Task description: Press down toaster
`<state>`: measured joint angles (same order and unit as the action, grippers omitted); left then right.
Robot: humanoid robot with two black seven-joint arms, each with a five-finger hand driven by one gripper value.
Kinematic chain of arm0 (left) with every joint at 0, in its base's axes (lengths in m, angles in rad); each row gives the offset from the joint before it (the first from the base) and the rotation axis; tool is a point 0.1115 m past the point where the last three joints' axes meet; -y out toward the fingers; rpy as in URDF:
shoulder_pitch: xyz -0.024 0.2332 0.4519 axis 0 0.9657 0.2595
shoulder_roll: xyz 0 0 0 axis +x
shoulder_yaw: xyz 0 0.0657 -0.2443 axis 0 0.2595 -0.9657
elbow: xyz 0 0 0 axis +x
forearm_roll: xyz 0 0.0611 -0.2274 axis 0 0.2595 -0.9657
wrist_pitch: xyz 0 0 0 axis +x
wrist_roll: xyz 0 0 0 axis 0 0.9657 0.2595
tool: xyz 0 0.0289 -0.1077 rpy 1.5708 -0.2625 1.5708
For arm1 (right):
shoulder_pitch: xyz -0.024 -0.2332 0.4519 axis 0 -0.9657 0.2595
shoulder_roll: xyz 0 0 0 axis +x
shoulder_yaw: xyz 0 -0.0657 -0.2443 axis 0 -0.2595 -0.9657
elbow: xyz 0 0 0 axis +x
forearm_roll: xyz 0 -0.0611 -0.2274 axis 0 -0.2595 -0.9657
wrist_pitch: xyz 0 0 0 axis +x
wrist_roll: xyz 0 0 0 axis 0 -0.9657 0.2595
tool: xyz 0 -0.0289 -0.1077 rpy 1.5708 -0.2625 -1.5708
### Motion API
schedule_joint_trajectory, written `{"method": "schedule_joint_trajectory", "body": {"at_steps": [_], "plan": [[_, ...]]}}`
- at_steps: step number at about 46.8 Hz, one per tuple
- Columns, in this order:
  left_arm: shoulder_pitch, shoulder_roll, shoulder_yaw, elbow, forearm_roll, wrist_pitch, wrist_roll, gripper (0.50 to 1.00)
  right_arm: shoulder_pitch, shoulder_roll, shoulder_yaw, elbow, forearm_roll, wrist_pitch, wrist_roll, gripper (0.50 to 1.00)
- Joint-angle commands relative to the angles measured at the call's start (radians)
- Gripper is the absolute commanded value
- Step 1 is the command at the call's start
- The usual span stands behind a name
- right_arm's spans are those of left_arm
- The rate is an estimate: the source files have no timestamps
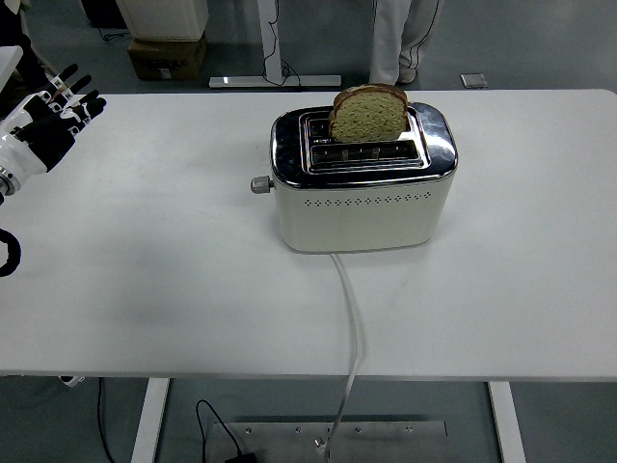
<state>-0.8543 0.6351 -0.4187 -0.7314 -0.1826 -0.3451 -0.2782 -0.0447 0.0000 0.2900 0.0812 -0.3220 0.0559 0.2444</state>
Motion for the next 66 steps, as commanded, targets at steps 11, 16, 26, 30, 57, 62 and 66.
{"method": "schedule_joint_trajectory", "body": {"at_steps": [11,16,26,30,57,62,66], "plan": [[0.0,-0.008,0.0,0.0,0.0,0.0,-0.001,1.0,0.0,0.0,0.0,0.0,0.0,0.001,0.001,0.998],[0.0,-0.012,0.0,0.001,0.0,0.0,0.001,1.0,0.0,0.0,0.0,0.0,0.0,0.001,0.0,0.998],[0.001,-0.012,0.0,0.0,-0.003,-0.008,-0.001,1.0,0.0,0.0,0.0,0.0,0.0,0.001,0.0,0.998],[0.001,-0.012,0.0,0.0,-0.003,-0.009,-0.001,1.0,0.0,0.0,-0.002,0.0,0.0,0.001,-0.001,0.998],[0.009,-0.012,0.0,0.0,-0.002,-0.011,0.001,1.0,0.0,0.0,-0.002,0.0,0.0,0.001,0.001,0.998],[0.009,-0.012,0.0,0.0,-0.003,-0.011,0.001,1.0,0.0,0.0,-0.002,0.0,0.0,0.001,-0.001,0.998],[0.011,-0.012,0.0,0.0,-0.003,-0.012,0.001,1.0,0.0,0.0,-0.002,0.0,0.0,0.001,0.001,0.998]]}}
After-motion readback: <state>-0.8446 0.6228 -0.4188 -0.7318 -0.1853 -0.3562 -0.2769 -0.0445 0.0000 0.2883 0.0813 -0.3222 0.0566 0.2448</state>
